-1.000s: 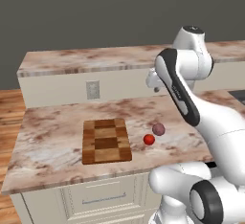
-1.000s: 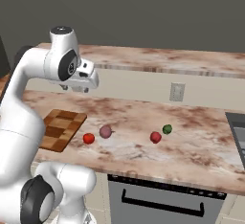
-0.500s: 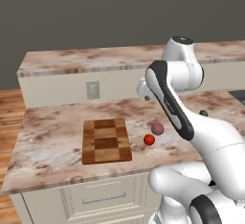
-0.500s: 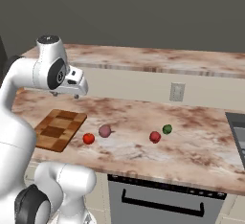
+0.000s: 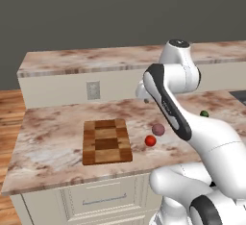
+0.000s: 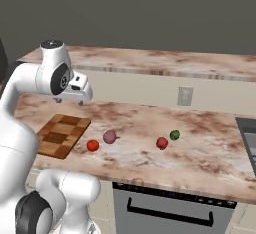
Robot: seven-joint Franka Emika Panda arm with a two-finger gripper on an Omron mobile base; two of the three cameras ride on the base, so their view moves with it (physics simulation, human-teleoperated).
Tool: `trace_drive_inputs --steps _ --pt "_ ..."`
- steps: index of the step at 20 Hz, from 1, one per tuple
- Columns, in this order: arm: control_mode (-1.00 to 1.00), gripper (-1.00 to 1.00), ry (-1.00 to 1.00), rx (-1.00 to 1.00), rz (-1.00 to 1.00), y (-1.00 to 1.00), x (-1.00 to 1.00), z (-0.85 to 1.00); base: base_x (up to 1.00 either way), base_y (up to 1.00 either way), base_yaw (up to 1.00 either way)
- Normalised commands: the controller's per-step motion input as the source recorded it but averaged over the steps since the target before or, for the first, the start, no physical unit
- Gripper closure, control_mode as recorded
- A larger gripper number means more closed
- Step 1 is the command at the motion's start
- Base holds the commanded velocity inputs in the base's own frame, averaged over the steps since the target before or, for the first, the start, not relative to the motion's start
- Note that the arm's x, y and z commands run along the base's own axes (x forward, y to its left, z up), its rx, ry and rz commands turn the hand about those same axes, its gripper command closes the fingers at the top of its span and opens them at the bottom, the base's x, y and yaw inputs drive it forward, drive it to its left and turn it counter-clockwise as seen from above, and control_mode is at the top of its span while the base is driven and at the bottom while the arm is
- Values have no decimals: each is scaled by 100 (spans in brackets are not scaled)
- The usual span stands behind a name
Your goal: Place the avocado, onion, tomato, and bell pepper on the cutting board.
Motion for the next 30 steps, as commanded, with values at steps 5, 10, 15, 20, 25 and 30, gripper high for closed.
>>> trace_drive_inputs --steps 5,10,15,20,25,30 --pt "-100 -100 4 0 -1 -2 10 -30 0 0 0" --pt "-100 -100 4 -2 -2 -1 6 -32 0 0 0" --pt "-100 -100 0 -1 -1 -2 4 -23 0 0 0" --pt "-100 -100 1 0 0 -6 0 -19 0 0 0" --pt "-100 -100 2 0 0 -8 4 -10 0 0 0" --pt "-100 -100 1 0 0 -9 19 0 0 0 0"
